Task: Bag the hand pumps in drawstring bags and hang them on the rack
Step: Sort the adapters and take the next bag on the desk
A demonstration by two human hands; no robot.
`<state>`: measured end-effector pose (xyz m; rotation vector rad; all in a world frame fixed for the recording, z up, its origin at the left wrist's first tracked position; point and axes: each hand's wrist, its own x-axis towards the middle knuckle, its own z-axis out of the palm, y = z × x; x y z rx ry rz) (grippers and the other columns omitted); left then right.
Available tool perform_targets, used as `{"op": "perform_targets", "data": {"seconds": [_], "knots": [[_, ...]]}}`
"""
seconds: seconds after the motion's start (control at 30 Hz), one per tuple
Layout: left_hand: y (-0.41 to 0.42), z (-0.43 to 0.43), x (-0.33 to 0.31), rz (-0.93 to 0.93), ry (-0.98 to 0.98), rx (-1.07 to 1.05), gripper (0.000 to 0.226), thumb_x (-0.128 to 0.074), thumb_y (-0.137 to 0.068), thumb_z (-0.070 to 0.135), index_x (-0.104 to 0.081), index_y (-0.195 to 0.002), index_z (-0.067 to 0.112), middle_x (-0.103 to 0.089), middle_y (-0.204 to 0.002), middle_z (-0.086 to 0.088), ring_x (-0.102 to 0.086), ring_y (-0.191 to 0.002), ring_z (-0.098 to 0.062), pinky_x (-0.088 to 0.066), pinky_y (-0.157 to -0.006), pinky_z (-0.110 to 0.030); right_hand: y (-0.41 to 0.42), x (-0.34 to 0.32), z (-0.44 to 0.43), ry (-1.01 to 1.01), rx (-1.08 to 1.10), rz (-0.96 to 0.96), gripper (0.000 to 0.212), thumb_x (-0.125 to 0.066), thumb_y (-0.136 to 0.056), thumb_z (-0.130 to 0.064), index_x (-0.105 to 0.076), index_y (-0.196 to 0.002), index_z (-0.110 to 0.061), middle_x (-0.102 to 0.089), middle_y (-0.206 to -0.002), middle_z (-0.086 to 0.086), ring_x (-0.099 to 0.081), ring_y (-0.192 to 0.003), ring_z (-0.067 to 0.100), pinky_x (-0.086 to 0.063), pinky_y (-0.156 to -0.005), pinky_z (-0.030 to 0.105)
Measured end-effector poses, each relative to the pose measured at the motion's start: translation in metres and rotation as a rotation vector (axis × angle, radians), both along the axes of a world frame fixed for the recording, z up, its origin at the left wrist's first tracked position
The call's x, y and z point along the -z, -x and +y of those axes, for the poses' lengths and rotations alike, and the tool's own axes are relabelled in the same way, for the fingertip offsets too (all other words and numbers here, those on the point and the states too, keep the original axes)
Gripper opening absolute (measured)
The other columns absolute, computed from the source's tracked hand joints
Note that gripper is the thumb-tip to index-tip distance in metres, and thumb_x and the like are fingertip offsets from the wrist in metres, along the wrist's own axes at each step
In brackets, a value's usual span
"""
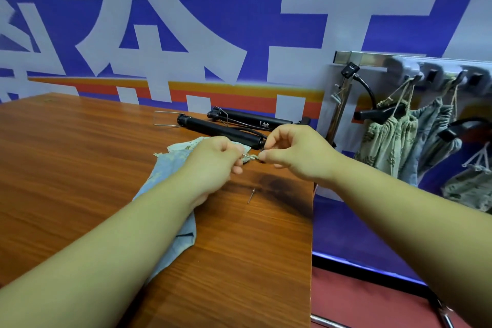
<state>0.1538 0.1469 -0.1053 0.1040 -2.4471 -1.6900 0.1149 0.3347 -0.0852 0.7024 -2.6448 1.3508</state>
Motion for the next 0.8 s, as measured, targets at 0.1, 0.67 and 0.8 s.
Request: {"op": "perform_targets", "data": {"seconds": [0.1,0.67,0.8], "knots": [[0.013,-0.008,-0.011,-0.088,-0.260,-0.031,0.020,-0.060,-0.101,0.024,-0.063,-0.085,0.012,-0.071,-0.093,-0.006,-0.074,-0.085,-0.014,-0.060,-0.076,-0.031,0.012,-0.002,0.004,-0.064,0.119,-0.003,0.015,-0.081,-0.080,-0.022,-0.070,-0.087,-0.018,-0.073,-0.086,0.000,-0.069,-0.083,0.021,-0.059,-0.084,0.043],[0.100,-0.039,0.020,-0.222,-0.748,-0.098,0.014,-0.047,-0.106,0.015,-0.050,-0.093,0.013,-0.049,-0.077,-0.004,-0.051,-0.062,-0.012,-0.049,-0.050,-0.025,0.135,0.015,-0.062,-0.673,0.079,0.008,0.050,-0.063,-0.096,-0.036,-0.042,-0.138,-0.019,-0.056,-0.136,0.011,-0.056,-0.115,0.031,-0.046,-0.091,0.035],[0.106,-0.051,0.025,-0.304,-0.791,-0.057,0.012,-0.049,-0.106,0.022,-0.050,-0.097,0.014,-0.050,-0.069,0.003,-0.044,-0.047,-0.006,-0.036,-0.040,-0.018,0.146,0.024,-0.068,-0.656,0.099,0.004,0.059,-0.069,-0.092,-0.031,-0.042,-0.145,-0.022,-0.052,-0.144,0.007,-0.054,-0.123,0.029,-0.044,-0.090,0.031]]}}
